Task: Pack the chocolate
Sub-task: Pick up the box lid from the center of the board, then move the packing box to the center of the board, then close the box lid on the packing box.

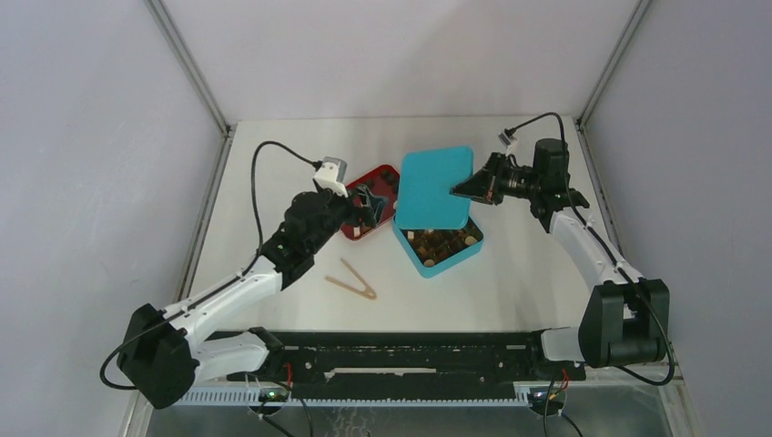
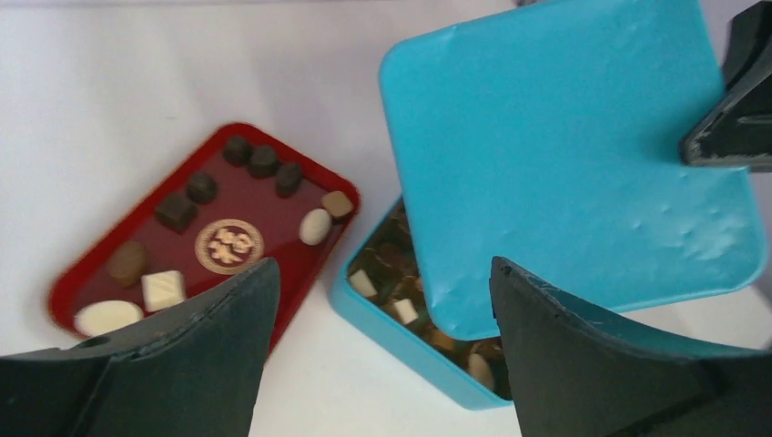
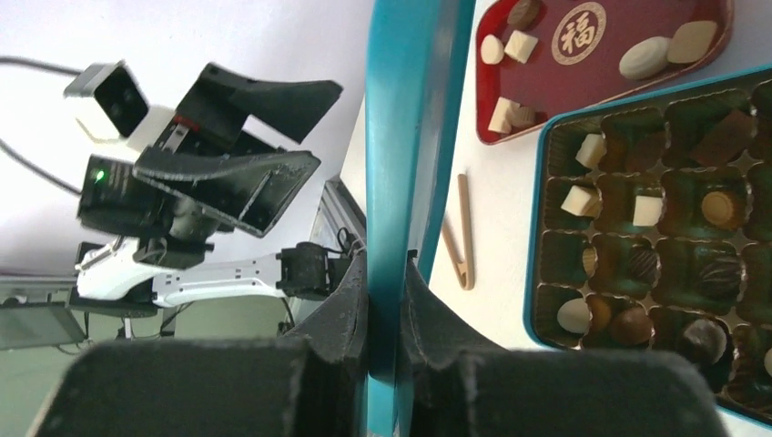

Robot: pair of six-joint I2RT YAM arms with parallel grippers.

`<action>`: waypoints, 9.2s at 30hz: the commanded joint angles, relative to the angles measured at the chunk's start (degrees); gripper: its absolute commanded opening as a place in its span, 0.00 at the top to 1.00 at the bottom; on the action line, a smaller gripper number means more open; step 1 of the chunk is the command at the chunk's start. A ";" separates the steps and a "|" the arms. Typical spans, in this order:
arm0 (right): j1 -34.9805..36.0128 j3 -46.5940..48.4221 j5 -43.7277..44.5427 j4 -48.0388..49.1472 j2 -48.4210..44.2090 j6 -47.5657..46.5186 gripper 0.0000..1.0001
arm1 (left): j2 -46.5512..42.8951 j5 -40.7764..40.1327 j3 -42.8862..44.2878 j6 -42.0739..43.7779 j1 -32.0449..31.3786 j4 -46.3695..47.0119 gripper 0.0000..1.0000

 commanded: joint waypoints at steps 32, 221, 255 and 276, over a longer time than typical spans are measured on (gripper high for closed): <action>4.30 -1.46 -15.44 20.73 -3.79 5.63 1.00 | 14.24 41.08 -9.93 -39.04 12.04 51.05 0.58; 13.68 -11.77 27.75 10.99 11.77 -8.91 0.61 | 19.87 15.78 -10.75 -42.86 2.90 7.84 0.68; 5.73 -24.78 28.21 4.13 2.46 -7.52 0.61 | 20.48 14.90 -9.33 -41.70 2.40 6.76 0.64; 4.76 -18.96 32.48 -1.47 -0.18 -5.80 0.56 | 12.75 9.99 0.64 -30.03 7.67 -6.53 0.42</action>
